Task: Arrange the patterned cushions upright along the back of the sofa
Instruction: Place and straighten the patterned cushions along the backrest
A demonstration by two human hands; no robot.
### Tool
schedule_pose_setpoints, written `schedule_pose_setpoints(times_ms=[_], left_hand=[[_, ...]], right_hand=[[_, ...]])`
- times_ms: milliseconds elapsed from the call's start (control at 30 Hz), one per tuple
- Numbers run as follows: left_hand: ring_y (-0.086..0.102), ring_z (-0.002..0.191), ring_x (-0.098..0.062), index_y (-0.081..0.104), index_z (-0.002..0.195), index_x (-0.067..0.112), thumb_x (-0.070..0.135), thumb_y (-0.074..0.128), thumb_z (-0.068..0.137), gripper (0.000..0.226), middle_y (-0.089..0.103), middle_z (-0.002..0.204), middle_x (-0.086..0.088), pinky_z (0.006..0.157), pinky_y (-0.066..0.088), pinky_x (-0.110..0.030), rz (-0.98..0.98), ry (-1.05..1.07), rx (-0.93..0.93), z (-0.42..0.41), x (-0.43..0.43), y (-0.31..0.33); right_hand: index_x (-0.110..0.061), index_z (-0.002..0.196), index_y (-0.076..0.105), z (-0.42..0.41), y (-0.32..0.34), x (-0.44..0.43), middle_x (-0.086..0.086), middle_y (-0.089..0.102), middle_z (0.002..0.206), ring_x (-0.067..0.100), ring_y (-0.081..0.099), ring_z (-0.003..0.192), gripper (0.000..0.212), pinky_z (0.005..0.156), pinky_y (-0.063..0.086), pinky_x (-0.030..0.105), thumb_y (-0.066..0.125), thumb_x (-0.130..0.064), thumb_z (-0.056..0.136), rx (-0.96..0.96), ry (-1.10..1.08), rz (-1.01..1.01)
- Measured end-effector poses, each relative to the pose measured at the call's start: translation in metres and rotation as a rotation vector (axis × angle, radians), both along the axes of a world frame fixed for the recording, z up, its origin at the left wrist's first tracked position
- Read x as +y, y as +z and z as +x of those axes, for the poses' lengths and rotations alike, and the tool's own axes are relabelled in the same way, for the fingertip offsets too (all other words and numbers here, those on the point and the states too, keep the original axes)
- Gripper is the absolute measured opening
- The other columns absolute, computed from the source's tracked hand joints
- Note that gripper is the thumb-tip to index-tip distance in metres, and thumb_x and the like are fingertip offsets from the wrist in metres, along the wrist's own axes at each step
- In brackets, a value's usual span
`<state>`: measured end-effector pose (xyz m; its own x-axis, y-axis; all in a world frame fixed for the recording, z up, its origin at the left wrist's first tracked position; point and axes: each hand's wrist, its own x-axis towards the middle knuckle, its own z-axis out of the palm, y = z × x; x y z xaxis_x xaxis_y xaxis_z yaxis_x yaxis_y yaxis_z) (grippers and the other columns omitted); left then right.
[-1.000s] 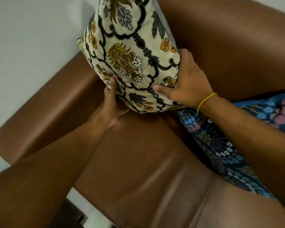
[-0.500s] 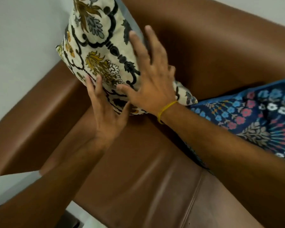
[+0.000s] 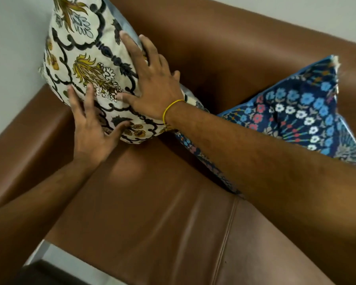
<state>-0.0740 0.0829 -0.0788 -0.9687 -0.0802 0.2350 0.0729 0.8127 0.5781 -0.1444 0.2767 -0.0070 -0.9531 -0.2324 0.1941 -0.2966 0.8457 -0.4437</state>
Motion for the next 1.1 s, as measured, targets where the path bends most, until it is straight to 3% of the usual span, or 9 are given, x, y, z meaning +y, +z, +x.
schedule_pose_setpoints(times_ms=[167,367,467,567,667,800,933,1000,1100], left_hand=[[-0.001,0.170,-0.043,0.010,0.174,0.012,0.061,0.077,0.092,0.117,-0.007,0.180,-0.032,0.134,0.025,-0.059,-0.067,-0.001,0.079,0.012,0.003,0.005],[0.002,0.168,-0.031,0.015,0.173,0.009,0.060,0.072,0.095,0.109,0.001,0.179,-0.035,0.127,0.027,-0.072,-0.168,-0.014,0.135,0.027,0.006,0.014],[0.013,0.169,-0.043,0.015,0.173,0.011,0.060,0.070,0.096,0.106,0.007,0.180,-0.032,0.121,0.033,-0.076,-0.244,-0.031,0.105,0.043,0.011,0.019],[0.020,0.168,-0.038,0.020,0.172,0.013,0.052,0.069,0.098,0.097,0.012,0.182,-0.022,0.119,0.032,-0.078,-0.325,-0.132,0.061,0.075,0.027,0.026],[0.027,0.166,-0.033,0.028,0.170,0.017,0.049,0.067,0.098,0.088,0.016,0.183,-0.011,0.123,0.032,-0.069,-0.311,-0.257,-0.079,0.108,0.054,0.020],[0.030,0.165,-0.029,0.019,0.172,0.023,0.044,0.082,0.090,0.105,0.015,0.183,-0.004,0.127,0.037,-0.052,0.027,-0.291,-0.579,0.133,0.117,0.005],[0.038,0.159,-0.028,0.002,0.174,0.030,0.043,0.095,0.078,0.134,0.032,0.176,-0.003,0.125,0.037,-0.058,0.811,-0.032,-1.139,0.137,0.194,-0.011],[0.046,0.150,-0.025,0.020,0.169,0.034,0.042,0.097,0.074,0.123,0.052,0.159,0.003,0.116,0.044,-0.059,1.091,0.043,-1.179,0.133,0.227,-0.025],[0.053,0.144,-0.026,0.054,0.154,0.029,0.039,0.089,0.085,0.078,0.066,0.136,0.007,0.090,0.051,-0.049,1.360,0.069,-1.157,0.131,0.264,-0.032]], right_hand=[[-0.037,0.179,0.013,0.014,-0.001,0.011,0.006,0.012,0.188,0.045,0.032,0.165,0.126,0.110,0.046,0.082,0.076,-0.079,0.079,0.033,-0.035,0.037],[-0.033,0.180,0.016,0.035,0.008,0.020,0.009,0.012,0.188,0.044,0.030,0.166,0.126,0.109,0.048,0.078,0.072,-0.084,0.080,0.065,-0.071,0.044],[-0.024,0.178,0.026,0.069,0.025,0.038,0.014,0.020,0.186,0.041,0.032,0.167,0.117,0.113,0.049,0.067,0.073,-0.075,0.084,0.147,-0.061,0.003],[-0.012,0.170,0.041,0.135,0.051,0.082,0.020,0.032,0.180,0.037,0.036,0.167,0.099,0.122,0.042,0.058,0.078,-0.059,0.091,0.277,-0.085,-0.066],[-0.004,0.164,0.047,0.207,0.067,0.144,0.023,0.040,0.174,0.039,0.040,0.164,0.093,0.126,0.038,0.062,0.084,-0.046,0.090,0.312,-0.259,-0.063],[-0.012,0.170,0.033,0.272,0.080,0.228,0.015,0.036,0.177,0.035,0.034,0.167,0.113,0.118,0.038,0.065,0.084,-0.062,0.083,0.147,-0.593,0.108],[-0.031,0.175,0.014,0.258,0.064,0.278,0.003,0.032,0.180,0.030,0.034,0.167,0.145,0.120,0.034,0.075,0.086,-0.084,0.061,-0.273,-0.605,0.100],[-0.036,0.171,0.016,0.240,0.047,0.292,0.004,0.040,0.174,0.037,0.043,0.160,0.148,0.119,0.034,0.077,0.087,-0.091,0.053,-0.374,-0.532,0.037],[-0.035,0.167,0.025,0.220,0.028,0.306,0.008,0.047,0.164,0.044,0.051,0.150,0.133,0.115,0.035,0.073,0.091,-0.080,0.061,-0.339,-0.496,0.039]])
